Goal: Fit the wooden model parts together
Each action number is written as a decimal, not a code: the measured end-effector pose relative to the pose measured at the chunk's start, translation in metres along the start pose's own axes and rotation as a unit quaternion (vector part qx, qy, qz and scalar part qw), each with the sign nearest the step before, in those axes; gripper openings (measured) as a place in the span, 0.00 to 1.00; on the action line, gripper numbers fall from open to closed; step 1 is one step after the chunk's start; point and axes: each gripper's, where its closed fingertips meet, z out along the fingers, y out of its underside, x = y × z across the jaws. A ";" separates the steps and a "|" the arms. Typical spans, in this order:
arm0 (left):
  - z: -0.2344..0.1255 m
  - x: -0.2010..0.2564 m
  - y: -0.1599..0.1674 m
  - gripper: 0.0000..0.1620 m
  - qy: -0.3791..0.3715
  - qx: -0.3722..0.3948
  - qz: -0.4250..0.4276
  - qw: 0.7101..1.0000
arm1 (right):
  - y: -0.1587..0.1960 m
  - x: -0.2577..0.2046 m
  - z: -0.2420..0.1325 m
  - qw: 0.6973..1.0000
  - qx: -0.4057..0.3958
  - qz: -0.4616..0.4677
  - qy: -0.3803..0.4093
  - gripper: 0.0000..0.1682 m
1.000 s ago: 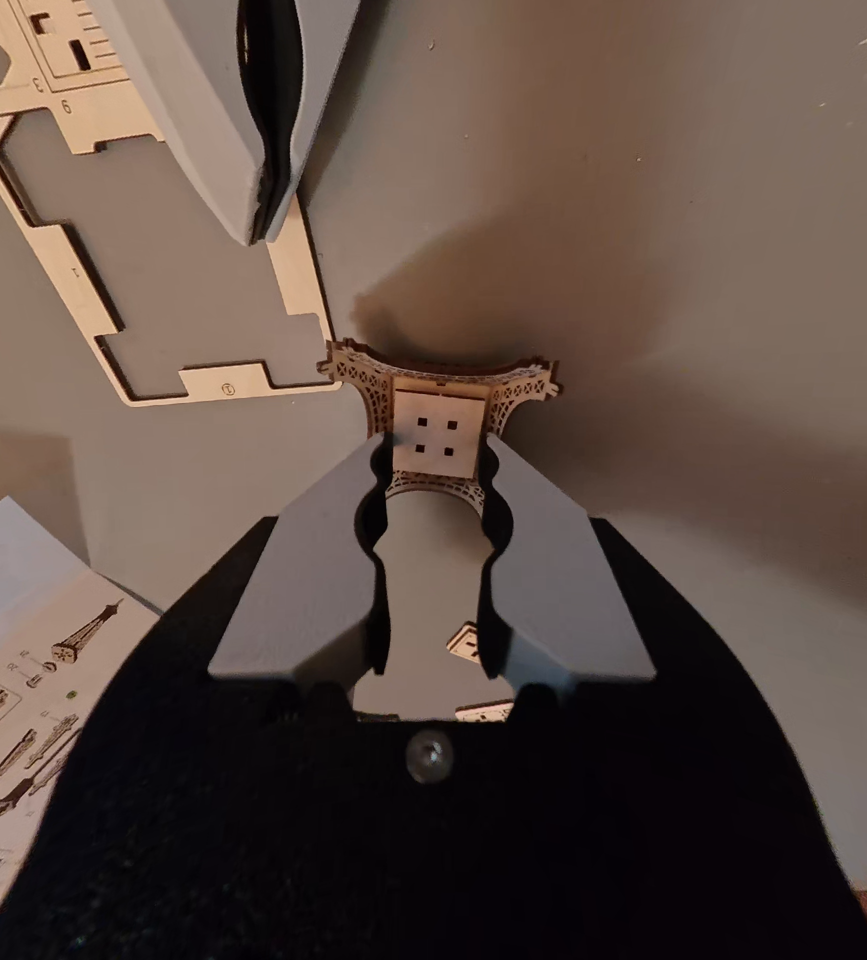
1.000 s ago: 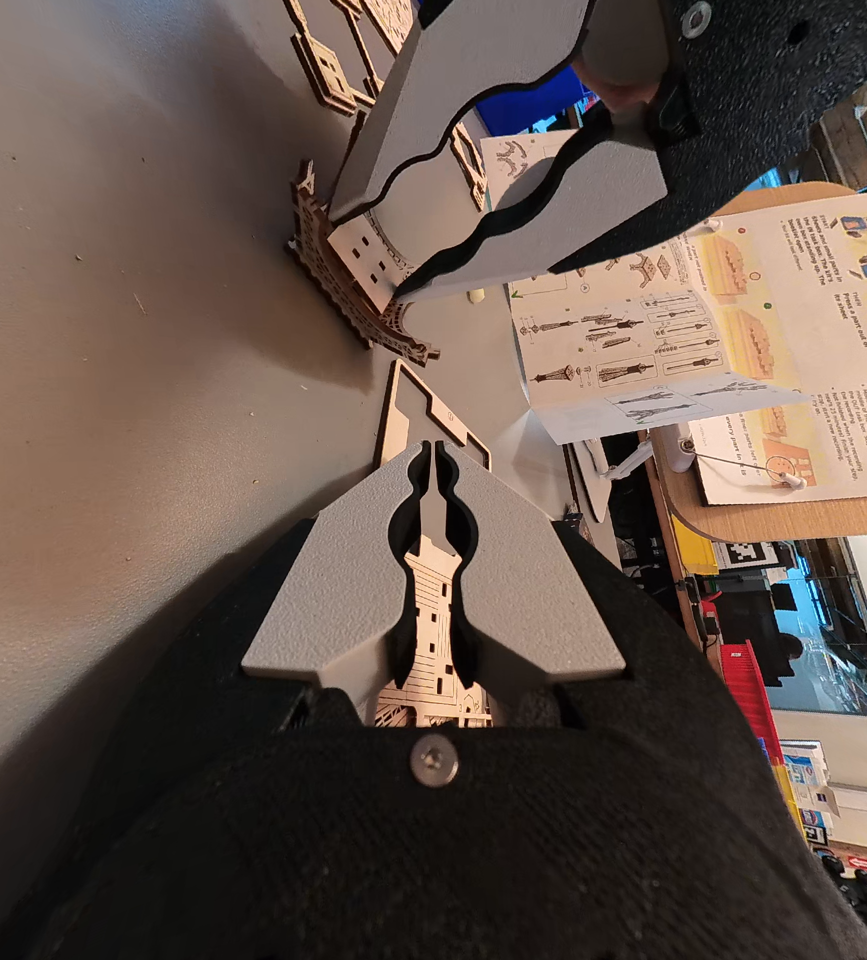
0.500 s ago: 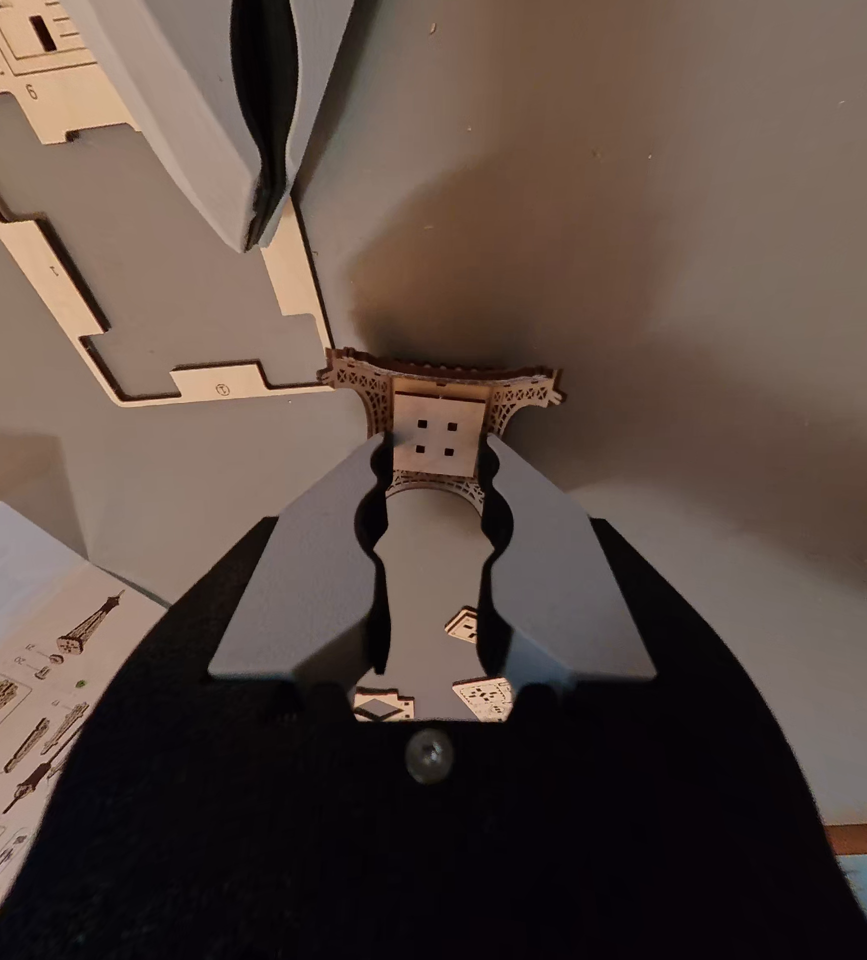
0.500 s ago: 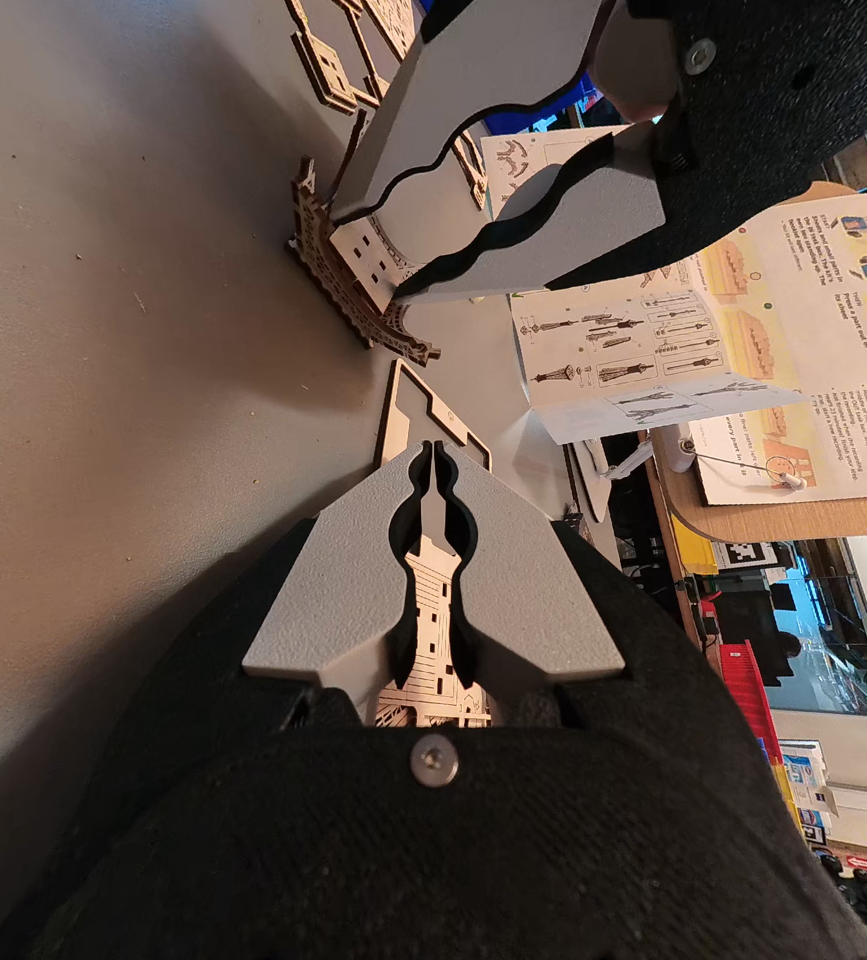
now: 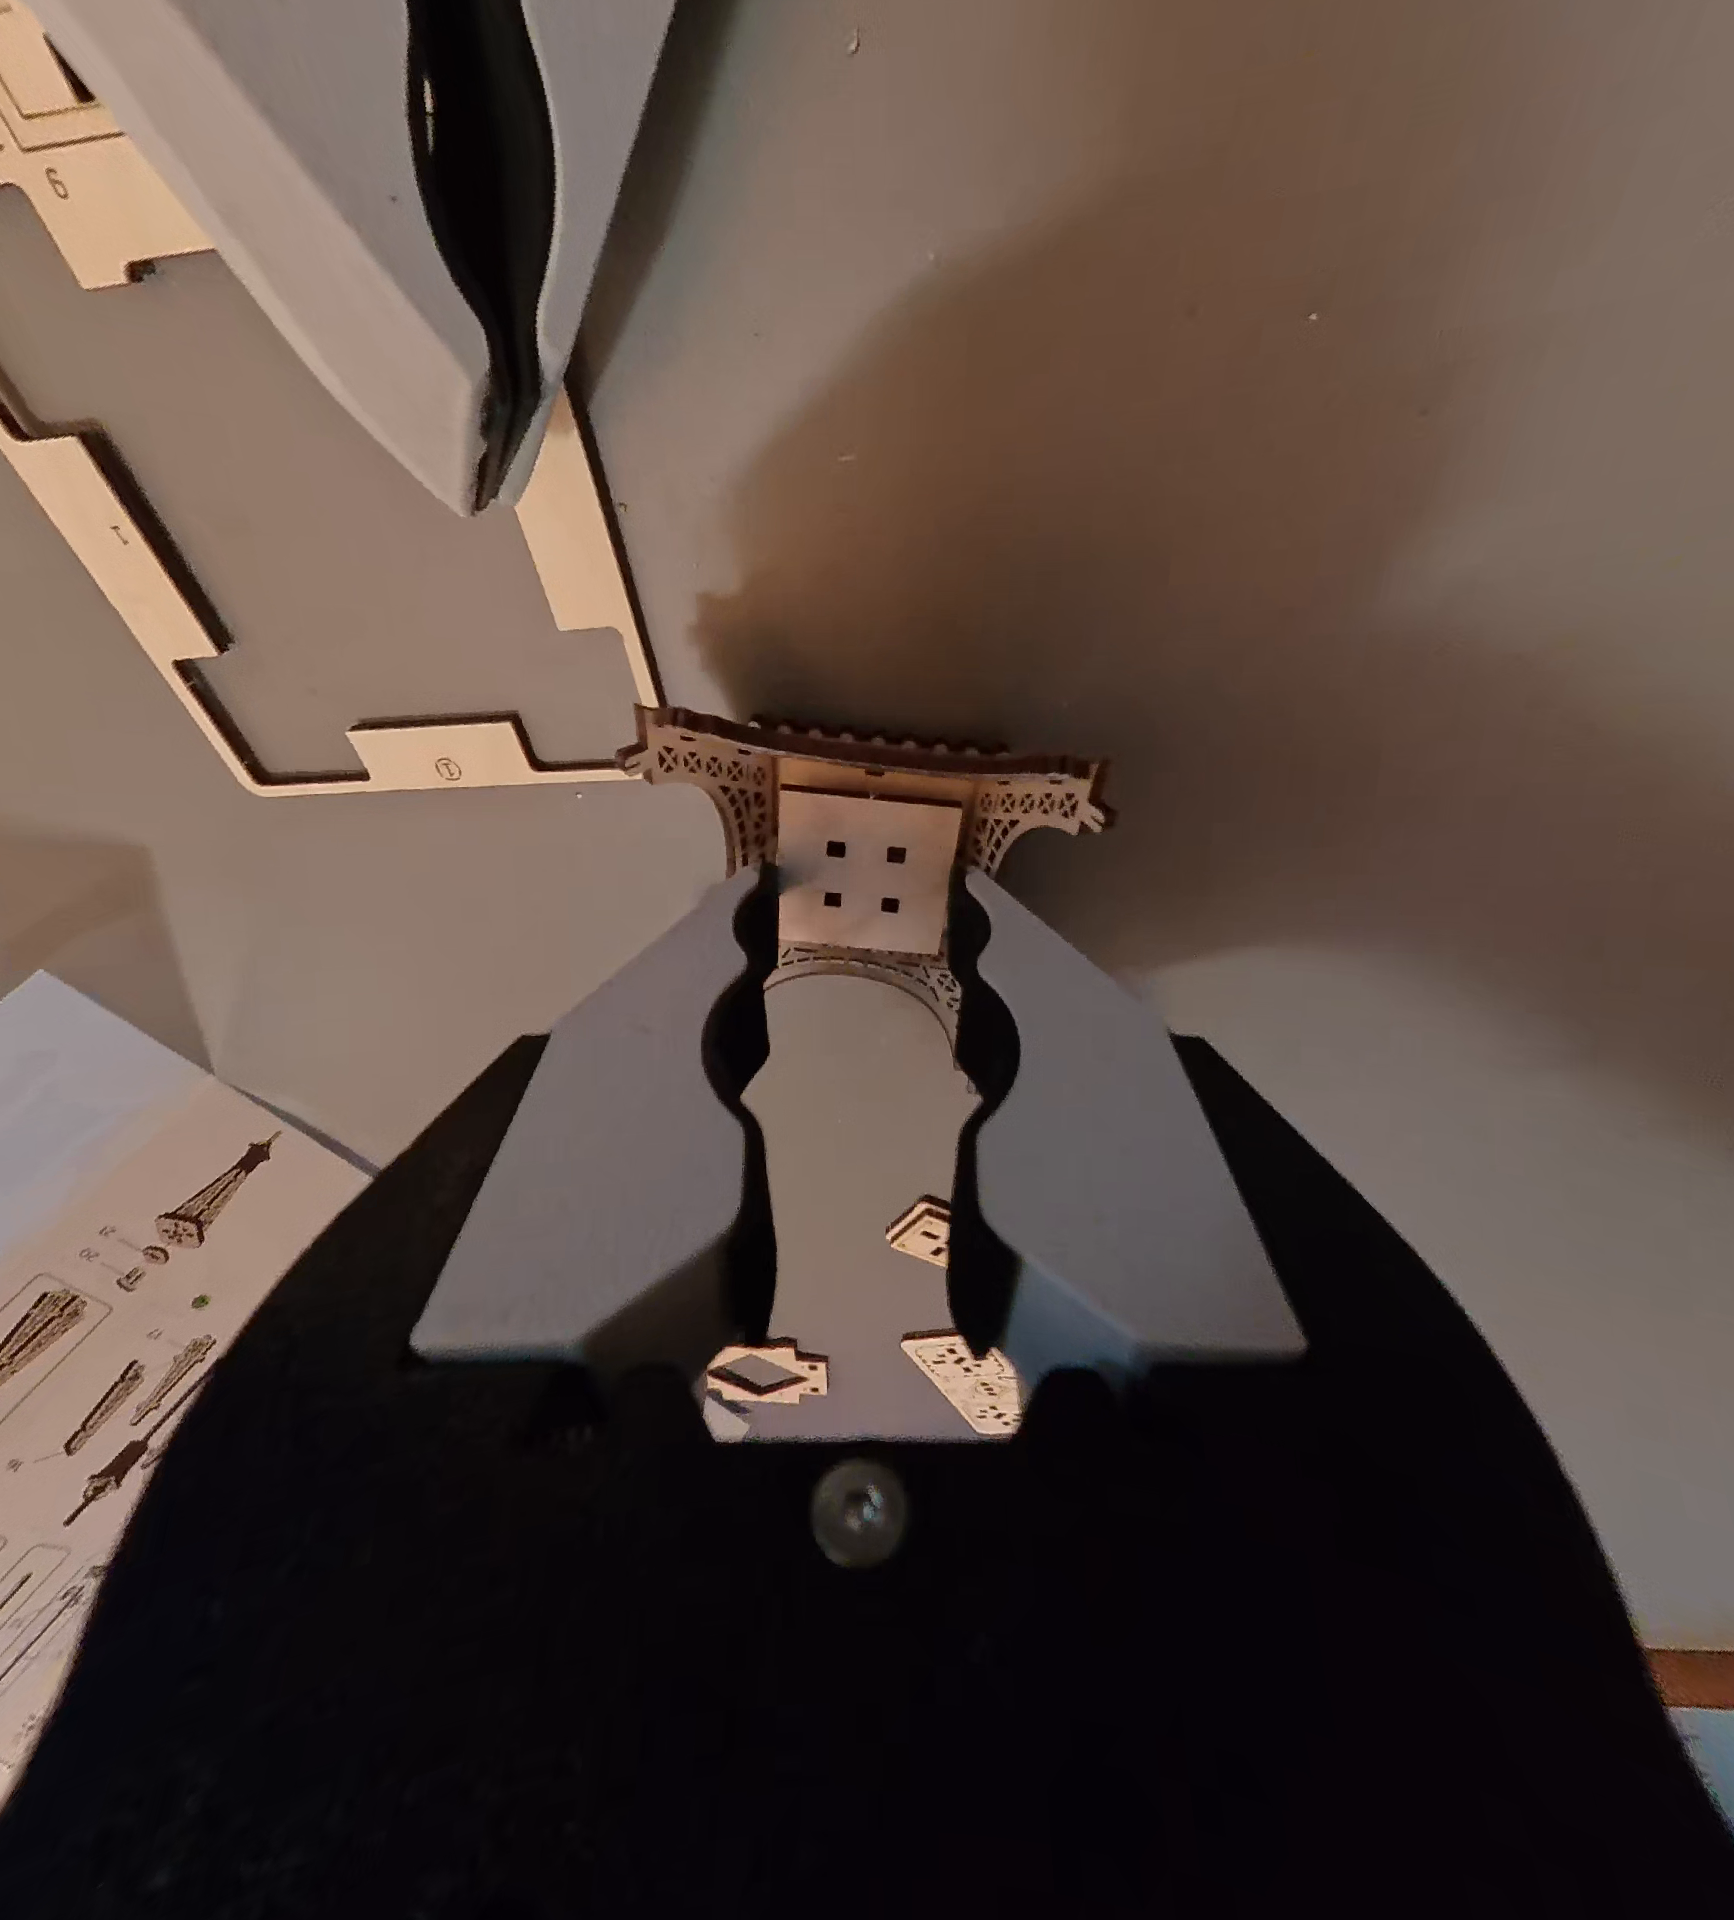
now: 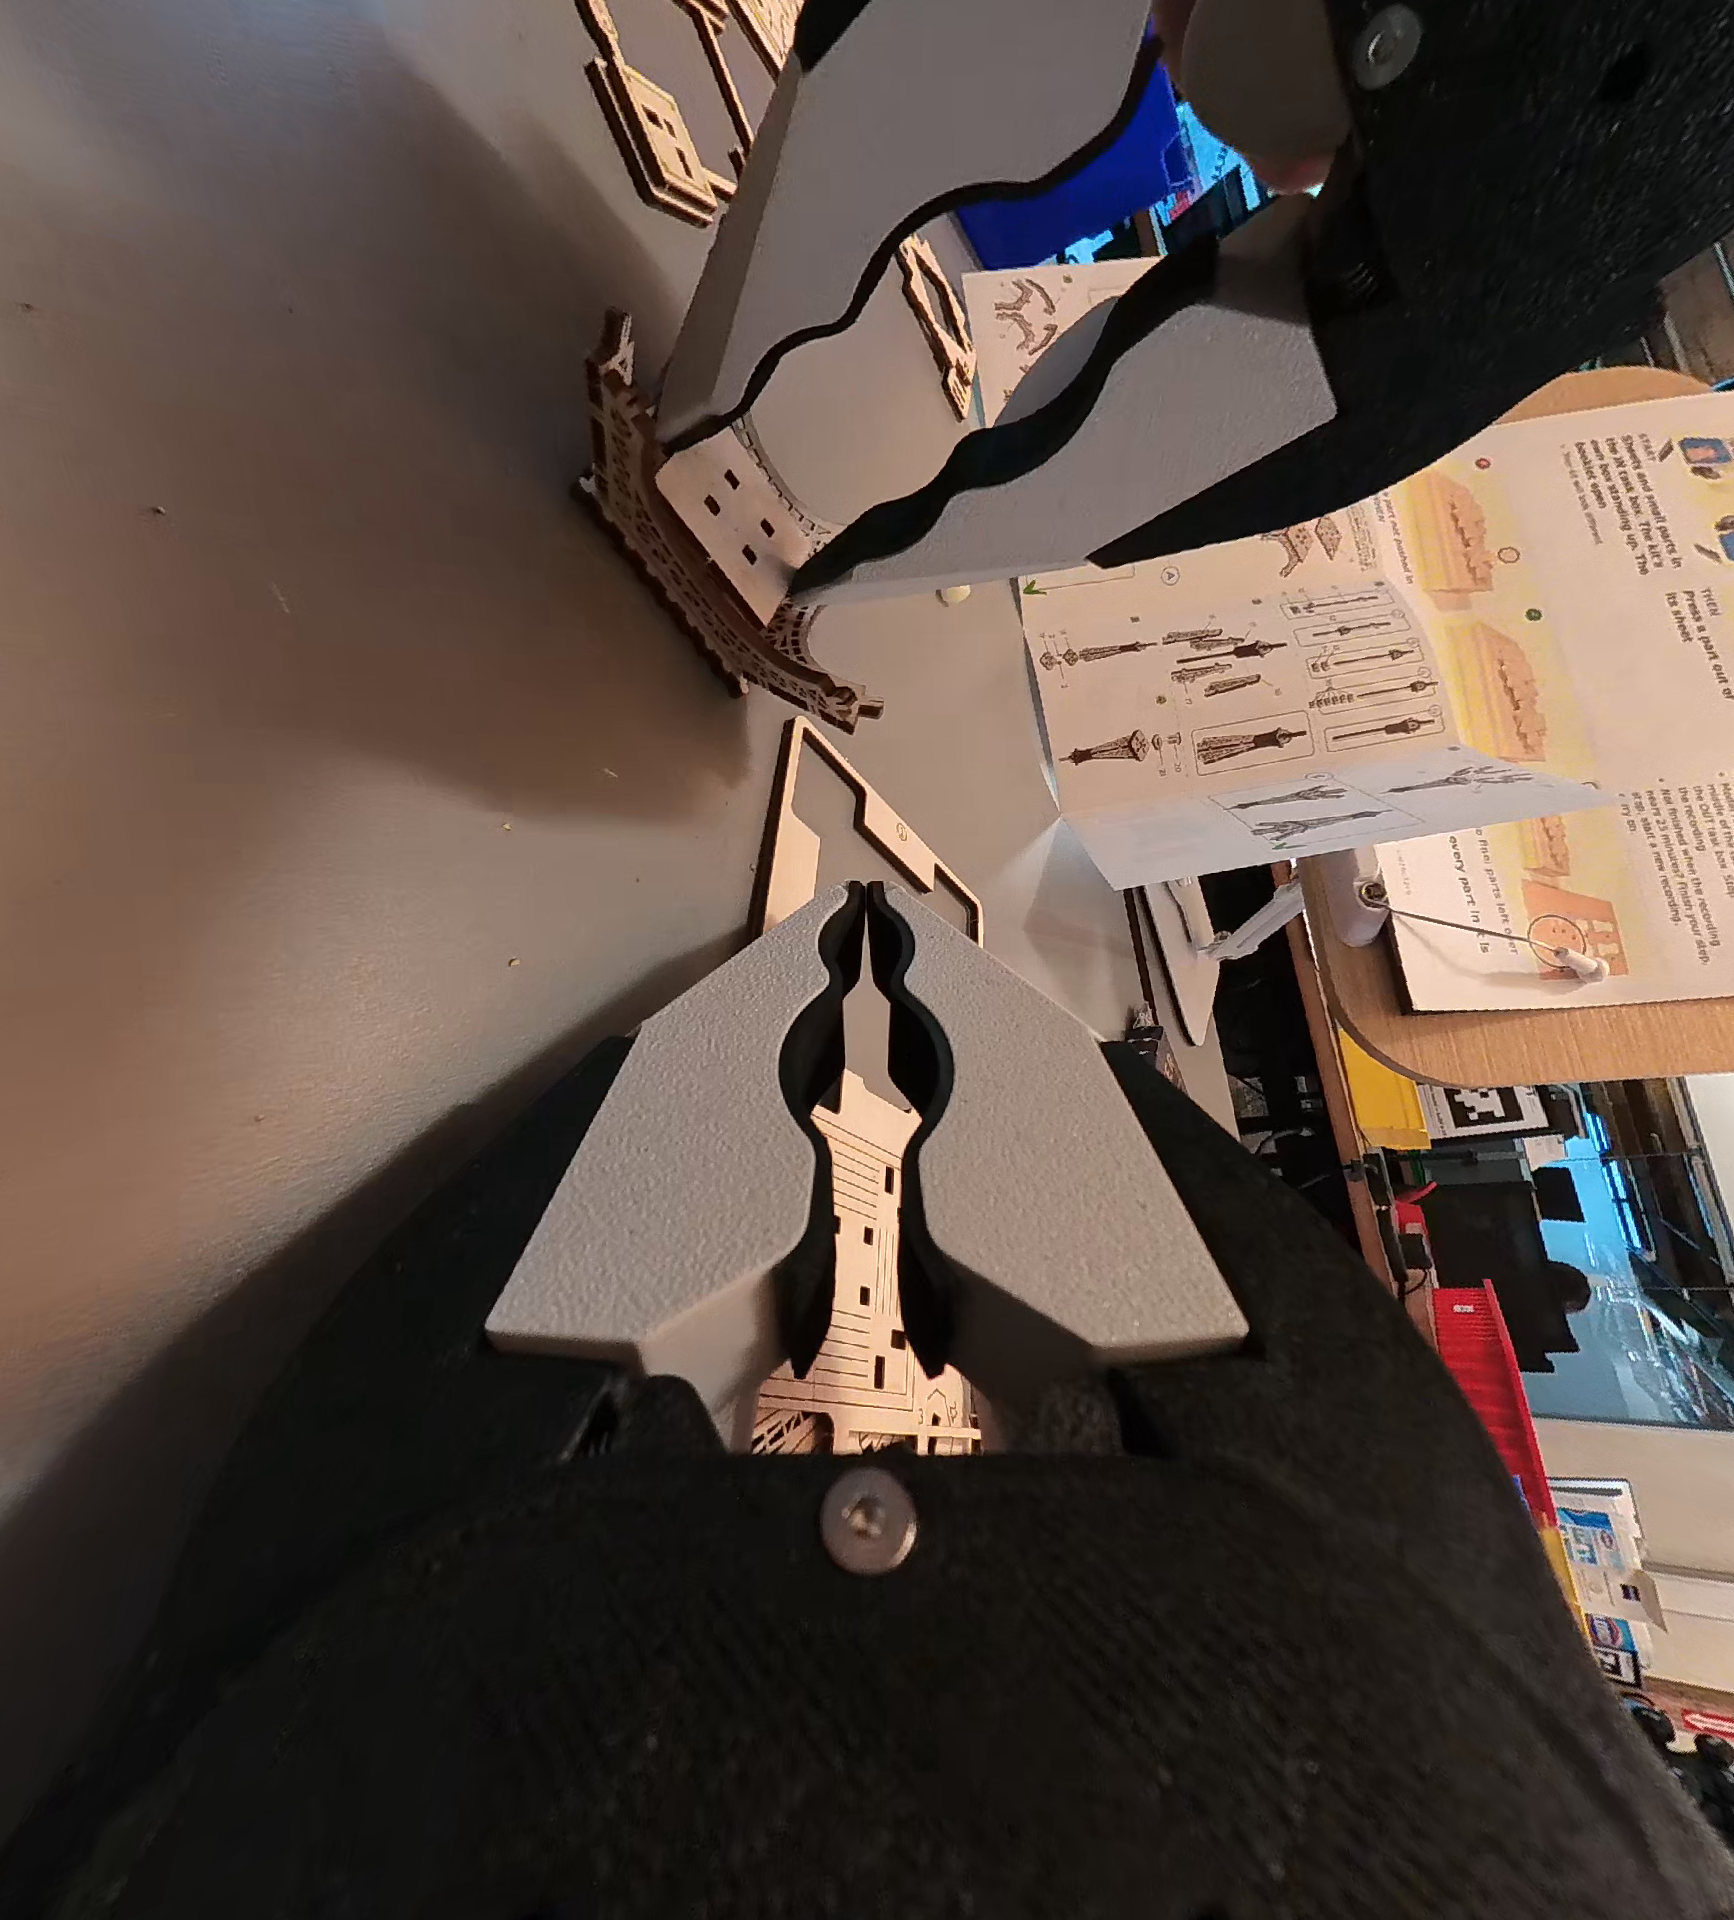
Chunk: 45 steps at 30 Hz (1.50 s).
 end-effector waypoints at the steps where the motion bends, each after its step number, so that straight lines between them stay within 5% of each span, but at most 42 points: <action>1: 0.000 0.000 0.000 0.18 0.000 0.002 -0.002 1.000 | 0.000 0.000 0.000 1.000 0.000 0.000 0.000 0.00; 12: 0.000 -0.001 0.000 0.18 0.001 0.067 -0.013 0.998 | -0.012 0.008 0.003 0.999 0.029 0.002 0.015 0.07; 21: 0.000 -0.002 0.000 0.18 0.008 0.096 -0.019 0.995 | -0.027 0.001 0.019 0.987 0.051 -0.152 -0.002 0.16; 34: 0.000 -0.002 -0.002 0.19 0.036 0.170 -0.008 0.985 | -0.020 0.000 0.014 0.950 0.053 -0.309 0.006 0.06; 45: -0.001 -0.007 0.000 0.18 0.103 0.271 -0.058 0.955 | -0.014 0.006 0.027 0.976 0.024 -0.218 -0.003 0.06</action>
